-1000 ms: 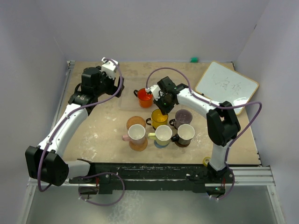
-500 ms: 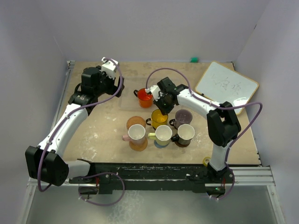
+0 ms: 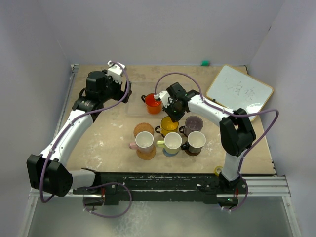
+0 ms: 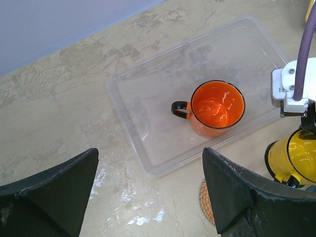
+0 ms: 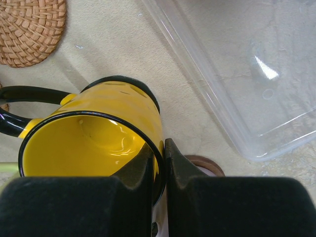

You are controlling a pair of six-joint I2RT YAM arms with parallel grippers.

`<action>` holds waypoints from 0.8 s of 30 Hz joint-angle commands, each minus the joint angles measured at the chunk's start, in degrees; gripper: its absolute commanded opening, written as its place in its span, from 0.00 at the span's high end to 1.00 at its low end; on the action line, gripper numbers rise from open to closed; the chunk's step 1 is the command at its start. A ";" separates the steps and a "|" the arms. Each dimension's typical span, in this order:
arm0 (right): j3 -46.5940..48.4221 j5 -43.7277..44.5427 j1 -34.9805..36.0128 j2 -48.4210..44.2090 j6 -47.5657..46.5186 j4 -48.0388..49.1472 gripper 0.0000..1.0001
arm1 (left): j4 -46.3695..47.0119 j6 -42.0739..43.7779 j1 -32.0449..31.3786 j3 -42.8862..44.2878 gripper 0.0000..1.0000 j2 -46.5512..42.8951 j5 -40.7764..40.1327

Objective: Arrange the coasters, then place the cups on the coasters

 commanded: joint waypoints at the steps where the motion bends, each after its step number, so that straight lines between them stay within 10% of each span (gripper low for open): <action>1: -0.48 -0.35 0.43 -2.99 0.05 -0.61 0.98 | 2.24 -0.93 0.57 0.34 0.17 -1.24 1.13; 24: -1.57 0.70 0.94 -4.26 1.33 -0.77 0.71 | 2.24 -0.71 0.57 -0.01 0.17 -1.37 1.37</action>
